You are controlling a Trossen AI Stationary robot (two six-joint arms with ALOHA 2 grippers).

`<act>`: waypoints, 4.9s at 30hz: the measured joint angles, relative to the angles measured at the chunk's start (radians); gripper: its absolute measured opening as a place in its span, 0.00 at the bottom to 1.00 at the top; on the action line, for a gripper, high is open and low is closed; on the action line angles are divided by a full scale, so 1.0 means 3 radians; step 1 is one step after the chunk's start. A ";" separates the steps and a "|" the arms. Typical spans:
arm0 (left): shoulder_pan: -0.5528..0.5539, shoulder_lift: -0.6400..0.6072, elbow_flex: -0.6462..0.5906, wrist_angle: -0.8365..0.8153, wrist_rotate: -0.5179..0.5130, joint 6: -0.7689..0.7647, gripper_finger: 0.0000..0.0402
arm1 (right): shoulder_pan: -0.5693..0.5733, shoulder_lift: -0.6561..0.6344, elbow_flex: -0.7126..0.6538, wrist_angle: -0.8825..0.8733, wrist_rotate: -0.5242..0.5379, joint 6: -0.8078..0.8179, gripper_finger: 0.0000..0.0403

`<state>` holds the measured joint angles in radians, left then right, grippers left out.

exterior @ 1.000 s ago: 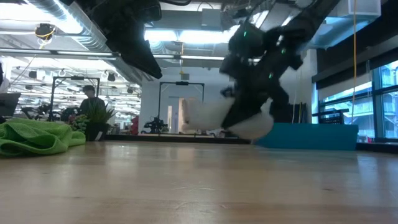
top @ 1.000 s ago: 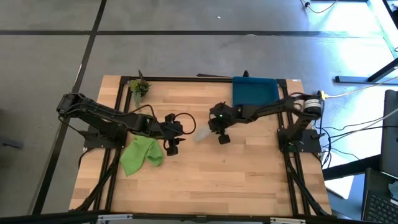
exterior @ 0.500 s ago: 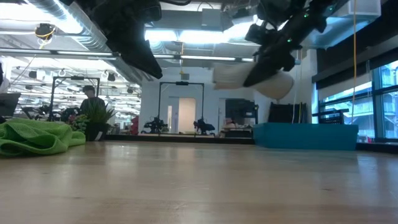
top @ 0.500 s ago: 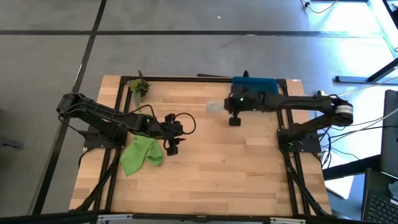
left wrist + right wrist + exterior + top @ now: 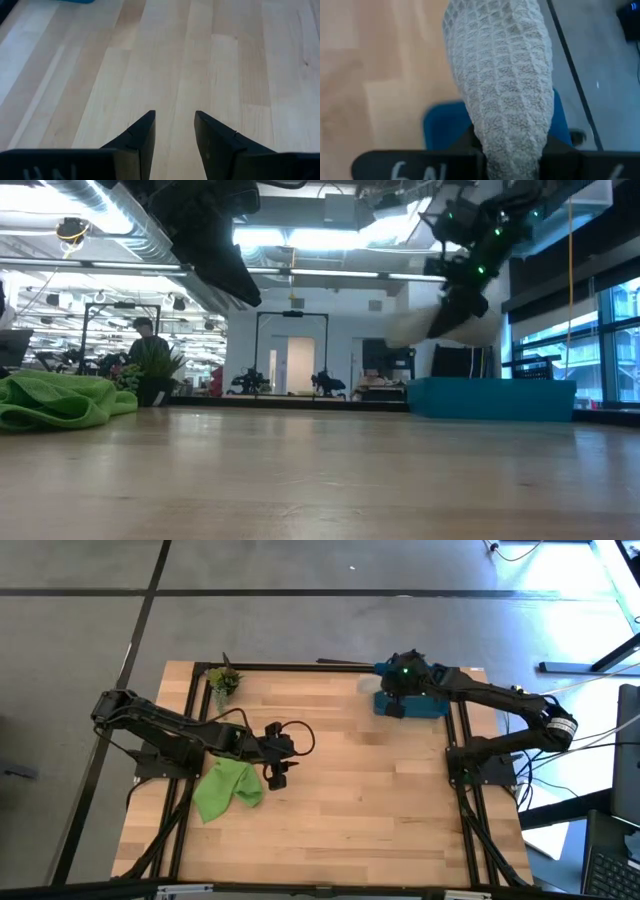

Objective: Roll microfiber towels into tight, uniform cylinder then place into a basket
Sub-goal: Put the rolled gray microfiber cloth into the blue bin, then fold the green microfiber cloth

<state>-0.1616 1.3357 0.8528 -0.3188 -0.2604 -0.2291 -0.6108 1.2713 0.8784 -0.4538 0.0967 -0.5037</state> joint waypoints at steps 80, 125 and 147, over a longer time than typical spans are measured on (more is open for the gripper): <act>-0.0001 0.0000 0.0003 0.0091 0.0000 0.0001 0.31 | -0.1013 0.0776 -0.0661 0.1280 0.0289 -0.0791 0.57; -0.0086 -0.0113 0.0003 -0.0127 0.0300 -0.0651 0.31 | -0.0596 -0.0141 -0.0659 0.0806 -0.0837 -0.0506 0.58; -0.1377 -0.0263 0.0005 -0.1316 -0.0072 -0.3304 0.31 | 0.2007 0.0114 -0.0658 0.2102 -0.1031 0.0214 0.58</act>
<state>-0.5747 1.2568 0.8543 -0.7135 -0.2819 -1.2202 -0.0088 1.3054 0.6811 0.1768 -0.2127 -0.4397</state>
